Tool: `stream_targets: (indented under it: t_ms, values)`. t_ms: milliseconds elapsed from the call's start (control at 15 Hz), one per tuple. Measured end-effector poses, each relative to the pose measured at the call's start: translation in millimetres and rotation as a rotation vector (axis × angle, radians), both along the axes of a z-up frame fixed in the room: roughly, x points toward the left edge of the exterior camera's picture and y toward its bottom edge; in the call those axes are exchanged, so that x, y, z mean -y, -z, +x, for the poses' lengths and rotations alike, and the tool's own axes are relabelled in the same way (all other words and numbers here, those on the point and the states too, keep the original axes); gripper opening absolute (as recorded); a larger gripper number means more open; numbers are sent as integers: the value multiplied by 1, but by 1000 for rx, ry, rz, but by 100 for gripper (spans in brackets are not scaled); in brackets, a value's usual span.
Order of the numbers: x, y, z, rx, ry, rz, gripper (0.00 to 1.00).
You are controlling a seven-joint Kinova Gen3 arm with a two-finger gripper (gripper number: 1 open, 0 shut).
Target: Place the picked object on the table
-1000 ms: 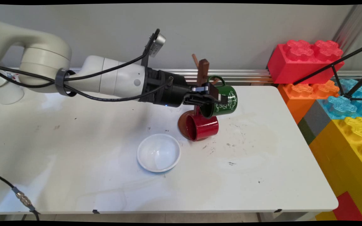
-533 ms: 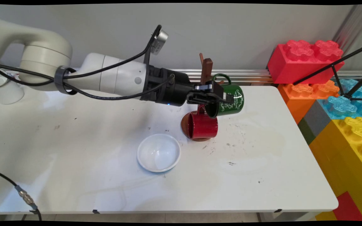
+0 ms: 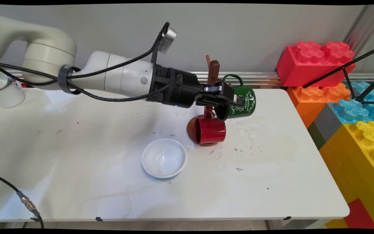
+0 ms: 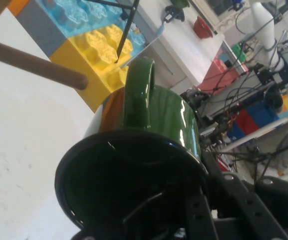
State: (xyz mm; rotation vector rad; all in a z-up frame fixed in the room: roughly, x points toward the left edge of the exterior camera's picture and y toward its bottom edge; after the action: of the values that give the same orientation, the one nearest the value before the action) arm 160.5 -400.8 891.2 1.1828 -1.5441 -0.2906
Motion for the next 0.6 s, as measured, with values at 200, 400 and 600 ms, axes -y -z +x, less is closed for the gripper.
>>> stream_targets:
  t_ms: [200,400,600]
  values:
    - [-3,-6,0,22,30,-2,0]
    - [-7,-14,1,48,59,2,0]
    - [-13,-22,3,92,90,8,0]
